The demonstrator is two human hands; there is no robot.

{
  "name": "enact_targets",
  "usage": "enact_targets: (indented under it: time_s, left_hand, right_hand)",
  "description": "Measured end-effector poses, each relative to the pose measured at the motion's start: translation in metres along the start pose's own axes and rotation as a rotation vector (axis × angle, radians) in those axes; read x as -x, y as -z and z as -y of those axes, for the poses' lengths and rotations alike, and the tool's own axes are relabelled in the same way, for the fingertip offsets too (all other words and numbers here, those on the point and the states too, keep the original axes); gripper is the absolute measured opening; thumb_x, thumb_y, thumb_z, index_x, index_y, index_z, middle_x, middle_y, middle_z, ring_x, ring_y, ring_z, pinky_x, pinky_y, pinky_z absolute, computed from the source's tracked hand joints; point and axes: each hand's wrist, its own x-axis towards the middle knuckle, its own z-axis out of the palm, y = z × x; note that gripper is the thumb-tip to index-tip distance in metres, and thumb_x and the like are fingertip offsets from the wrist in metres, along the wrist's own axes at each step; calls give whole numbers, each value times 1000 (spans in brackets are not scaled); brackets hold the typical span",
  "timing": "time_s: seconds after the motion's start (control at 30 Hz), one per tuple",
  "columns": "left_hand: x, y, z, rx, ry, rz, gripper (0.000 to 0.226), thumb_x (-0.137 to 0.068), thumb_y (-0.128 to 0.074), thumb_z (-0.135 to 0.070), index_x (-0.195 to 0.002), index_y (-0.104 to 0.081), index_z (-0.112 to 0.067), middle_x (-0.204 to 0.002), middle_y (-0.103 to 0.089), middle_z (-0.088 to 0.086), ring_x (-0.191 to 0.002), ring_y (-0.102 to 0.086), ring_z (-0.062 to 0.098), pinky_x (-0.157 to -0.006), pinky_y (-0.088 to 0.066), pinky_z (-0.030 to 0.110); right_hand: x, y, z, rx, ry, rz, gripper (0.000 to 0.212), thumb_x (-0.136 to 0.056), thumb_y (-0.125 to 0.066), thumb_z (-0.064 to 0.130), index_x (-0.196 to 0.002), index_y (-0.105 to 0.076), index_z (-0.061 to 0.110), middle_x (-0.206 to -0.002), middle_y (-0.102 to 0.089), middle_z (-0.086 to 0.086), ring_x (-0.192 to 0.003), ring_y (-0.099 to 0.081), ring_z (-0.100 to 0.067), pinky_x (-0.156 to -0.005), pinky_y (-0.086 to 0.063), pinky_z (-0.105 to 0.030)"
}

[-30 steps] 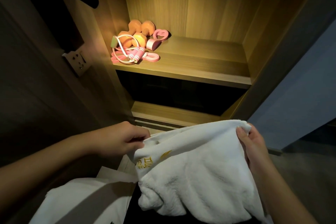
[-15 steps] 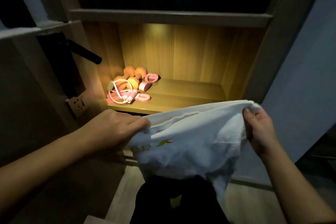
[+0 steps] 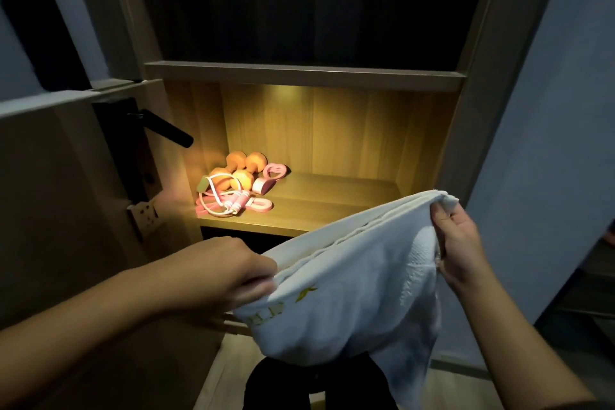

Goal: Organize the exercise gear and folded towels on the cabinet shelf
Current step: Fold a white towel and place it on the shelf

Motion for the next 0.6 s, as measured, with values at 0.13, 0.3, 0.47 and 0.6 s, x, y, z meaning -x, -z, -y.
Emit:
enact_targets:
  time_s: [0.13, 0.3, 0.47, 0.6]
  left_hand:
    - [-4, -21, 7, 52, 102, -106, 22, -102, -39, -43, -117, -54, -37, -85, -60, -14, -72, -55, 3, -67, -49, 24]
    - [-14, -46, 7, -41, 201, -43, 41, -96, -49, -50, -135, -43, -38, -85, -49, -17, -75, -52, 4, -61, -39, 17]
    - [-8, -75, 4, -48, 166, 8, 29, -97, -45, -47, -119, -58, -34, -90, -60, -13, -79, -56, 5, -62, -39, 17]
    - [-7, -107, -1, -153, 158, 68, 31, -100, -38, -44, -116, -62, -31, -98, -65, -6, -81, -55, 10, -61, -32, 19]
  right_hand:
    - [12, 4, -6, -5, -46, 15, 19, -81, -65, 32, -96, -71, 20, -90, -74, -6, -80, -71, -17, -65, -59, -29]
    - [24, 8, -13, 67, -61, 28, 21, -78, -67, 37, -92, -73, 23, -94, -73, -10, -83, -71, -21, -66, -60, -32]
    - [42, 18, -27, 117, -112, 15, 28, -72, -69, 40, -94, -71, 21, -89, -74, -6, -78, -71, -17, -63, -60, -29]
    - [59, 27, -46, 165, -185, 11, 31, -76, -66, 36, -101, -68, 17, -89, -74, -6, -77, -72, -16, -60, -58, -27]
